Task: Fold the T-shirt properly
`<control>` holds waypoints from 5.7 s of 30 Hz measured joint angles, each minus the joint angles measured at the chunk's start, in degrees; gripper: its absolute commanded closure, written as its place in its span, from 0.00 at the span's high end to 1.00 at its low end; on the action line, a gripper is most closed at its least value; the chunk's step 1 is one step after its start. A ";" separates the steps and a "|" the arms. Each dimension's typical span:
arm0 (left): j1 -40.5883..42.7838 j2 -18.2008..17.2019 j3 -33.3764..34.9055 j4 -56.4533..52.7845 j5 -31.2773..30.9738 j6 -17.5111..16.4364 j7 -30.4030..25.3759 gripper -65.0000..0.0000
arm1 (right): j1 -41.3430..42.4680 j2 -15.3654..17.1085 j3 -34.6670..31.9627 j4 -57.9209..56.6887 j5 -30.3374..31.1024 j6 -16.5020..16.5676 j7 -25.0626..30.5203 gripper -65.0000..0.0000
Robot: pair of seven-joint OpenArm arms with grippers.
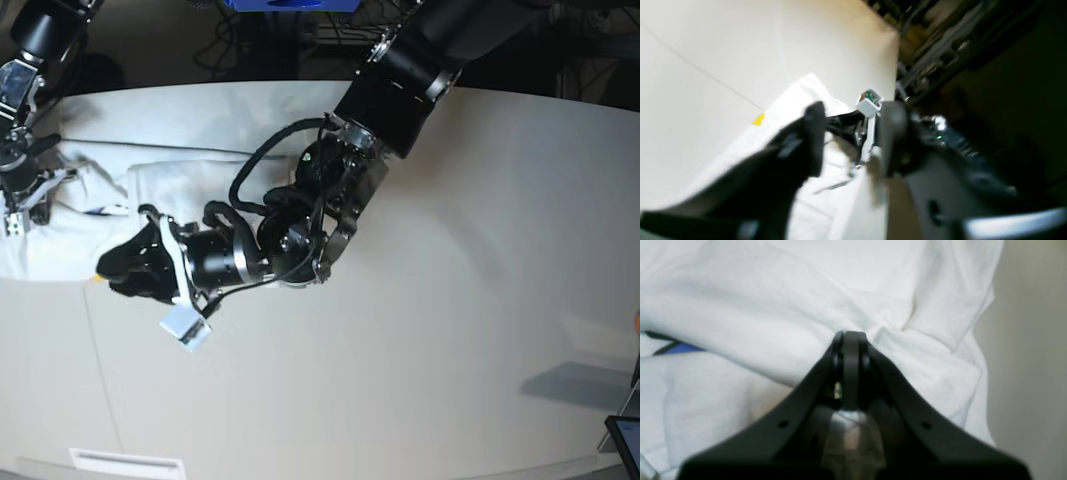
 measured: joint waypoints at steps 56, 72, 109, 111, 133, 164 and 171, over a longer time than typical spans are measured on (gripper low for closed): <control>24.96 -6.54 -17.81 3.69 32.50 12.02 -5.18 0.00 | -1.73 -0.90 4.50 15.32 6.05 3.19 -23.34 0.44; 30.69 -6.58 -18.18 5.20 32.04 12.52 -10.08 0.00 | -0.48 -0.74 -1.77 15.32 5.22 2.60 -23.78 0.44; 37.29 -9.53 -30.01 27.85 35.01 13.84 4.31 0.00 | 4.96 -0.02 10.16 30.75 15.96 2.95 -46.58 0.74; 37.27 -9.77 -33.20 28.26 35.71 14.03 4.33 0.00 | 5.11 3.23 15.06 30.71 20.96 2.45 -52.59 0.76; 40.52 -15.47 -46.29 19.65 34.49 7.80 2.51 0.00 | 5.97 12.68 9.55 -5.66 69.75 2.49 -62.16 0.77; 33.66 -10.93 -45.77 14.95 34.77 -0.63 2.91 0.00 | 3.96 8.63 3.45 -7.10 73.24 3.08 -59.98 0.76; 33.51 -10.93 -45.77 14.95 34.77 -0.66 2.99 0.00 | 3.30 7.69 3.43 -6.34 73.16 3.08 -58.88 0.76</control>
